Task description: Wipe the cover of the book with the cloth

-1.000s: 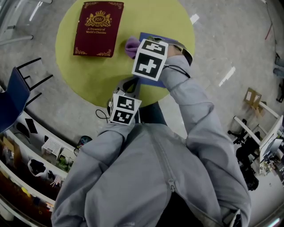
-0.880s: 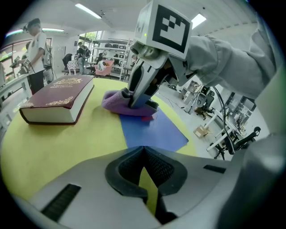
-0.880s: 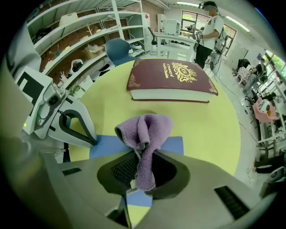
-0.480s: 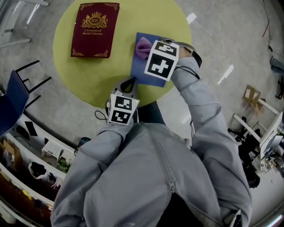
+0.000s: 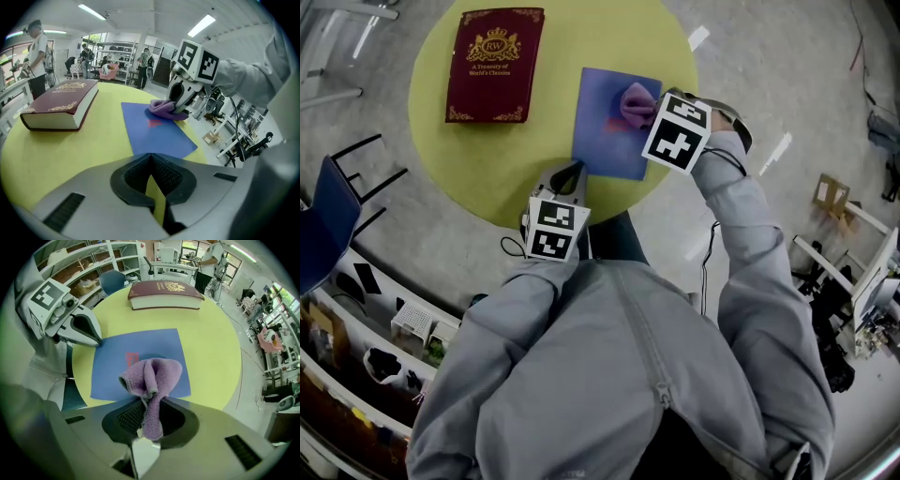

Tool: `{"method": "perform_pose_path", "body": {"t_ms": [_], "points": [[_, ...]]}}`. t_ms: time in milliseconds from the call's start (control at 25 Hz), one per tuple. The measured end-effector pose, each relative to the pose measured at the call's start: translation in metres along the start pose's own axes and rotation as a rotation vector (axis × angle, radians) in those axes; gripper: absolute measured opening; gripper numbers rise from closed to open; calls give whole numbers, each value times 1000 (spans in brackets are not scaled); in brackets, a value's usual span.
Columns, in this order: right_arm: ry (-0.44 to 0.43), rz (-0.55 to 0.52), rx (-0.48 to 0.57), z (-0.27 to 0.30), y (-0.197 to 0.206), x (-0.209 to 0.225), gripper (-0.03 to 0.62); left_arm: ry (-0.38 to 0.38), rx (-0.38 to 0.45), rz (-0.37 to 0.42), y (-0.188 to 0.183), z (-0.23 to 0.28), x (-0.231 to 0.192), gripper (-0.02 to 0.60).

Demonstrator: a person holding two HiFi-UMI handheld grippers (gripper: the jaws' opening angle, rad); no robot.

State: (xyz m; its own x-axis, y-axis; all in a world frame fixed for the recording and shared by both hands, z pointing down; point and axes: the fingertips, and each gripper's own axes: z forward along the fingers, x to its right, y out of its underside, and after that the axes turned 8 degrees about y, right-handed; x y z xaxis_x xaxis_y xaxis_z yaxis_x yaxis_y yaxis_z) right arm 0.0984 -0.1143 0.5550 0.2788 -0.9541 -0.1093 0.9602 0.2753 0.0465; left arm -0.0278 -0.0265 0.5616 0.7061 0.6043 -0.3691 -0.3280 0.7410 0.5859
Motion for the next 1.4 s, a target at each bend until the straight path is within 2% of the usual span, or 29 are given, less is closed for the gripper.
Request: {"method": "perform_pose_path", "body": {"t_ms": [160,280,440,680,960,1400], "points": [[3,34,7,0,8,1,98,2,-12,-6,2,-5,0,17],[14,33,2,-1,8,2,98,-2,-25,17,8,-10,-2,17],[36,28,5,-5,6,0,98,9,-14,6,10,-11,-2,17],[26,121,59,-22,-5,-5,98,4,-9,17,10,-12,-1,17],[-21,91,165,-36,-52,-38,98,8,-9,16,11,-11,-3,17],[-62,12,215,-27,-113,-58,98,7,-9,18,11,-11,-4,17]]}}
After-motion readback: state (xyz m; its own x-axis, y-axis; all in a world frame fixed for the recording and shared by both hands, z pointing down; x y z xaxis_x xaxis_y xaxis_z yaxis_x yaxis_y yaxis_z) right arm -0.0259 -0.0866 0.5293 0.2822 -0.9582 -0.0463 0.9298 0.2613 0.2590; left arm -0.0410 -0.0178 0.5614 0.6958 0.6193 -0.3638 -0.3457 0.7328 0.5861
